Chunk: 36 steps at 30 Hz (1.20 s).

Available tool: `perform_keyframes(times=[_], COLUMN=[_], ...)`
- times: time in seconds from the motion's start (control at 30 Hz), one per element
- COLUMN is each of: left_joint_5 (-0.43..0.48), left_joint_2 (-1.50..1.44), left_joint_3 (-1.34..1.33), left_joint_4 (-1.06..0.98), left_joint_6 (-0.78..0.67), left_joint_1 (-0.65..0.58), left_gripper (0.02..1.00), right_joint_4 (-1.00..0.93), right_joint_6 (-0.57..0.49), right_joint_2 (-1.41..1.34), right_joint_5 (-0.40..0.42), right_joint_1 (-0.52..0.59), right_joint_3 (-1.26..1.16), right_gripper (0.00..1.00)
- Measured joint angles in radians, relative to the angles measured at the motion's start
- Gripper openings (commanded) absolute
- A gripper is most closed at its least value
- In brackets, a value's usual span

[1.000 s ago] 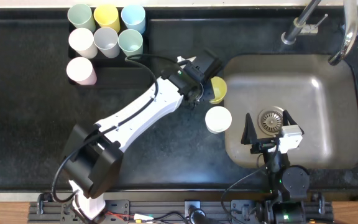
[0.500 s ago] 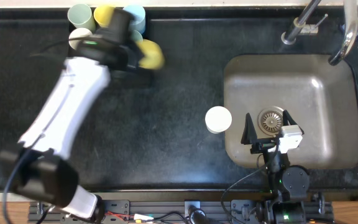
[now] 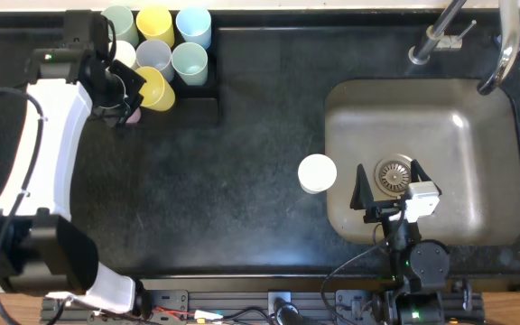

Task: Store Cups

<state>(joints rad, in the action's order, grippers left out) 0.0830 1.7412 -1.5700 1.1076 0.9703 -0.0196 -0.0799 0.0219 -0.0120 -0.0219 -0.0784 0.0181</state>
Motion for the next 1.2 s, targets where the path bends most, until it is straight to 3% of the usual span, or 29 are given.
perform_keyframes(times=[0.77,0.83,0.9,0.97,1.0,1.2], left_joint_5=[-0.080,-0.084,-0.087,-0.087,-0.087,-0.087], left_joint_2=[0.153,0.163,0.163,0.171,0.176,0.186], left_joint_3=[0.000,0.000,0.000,0.000,0.000,0.000], left_joint_4=[-0.062,-0.061,-0.066,-0.074,-0.075,-0.075], left_joint_6=[0.000,0.000,0.003,0.000,0.000,0.000], left_joint_1=[0.001,0.005,0.009,0.017,0.022,0.046], left_gripper=[0.060,0.180,0.575,0.814,0.998,0.998], right_joint_4=[0.000,0.000,0.000,0.000,0.000,0.000], right_joint_6=[0.000,0.000,0.000,0.000,0.000,0.000], right_joint_2=[0.000,0.000,0.000,0.000,0.000,0.000], right_joint_5=[0.000,0.000,0.000,0.000,0.000,0.000], right_joint_1=[0.000,0.000,0.000,0.000,0.000,0.000], right_joint_3=[0.000,0.000,0.000,0.000,0.000,0.000], right_gripper=[0.998,0.998,0.998,0.998,0.996,0.998])
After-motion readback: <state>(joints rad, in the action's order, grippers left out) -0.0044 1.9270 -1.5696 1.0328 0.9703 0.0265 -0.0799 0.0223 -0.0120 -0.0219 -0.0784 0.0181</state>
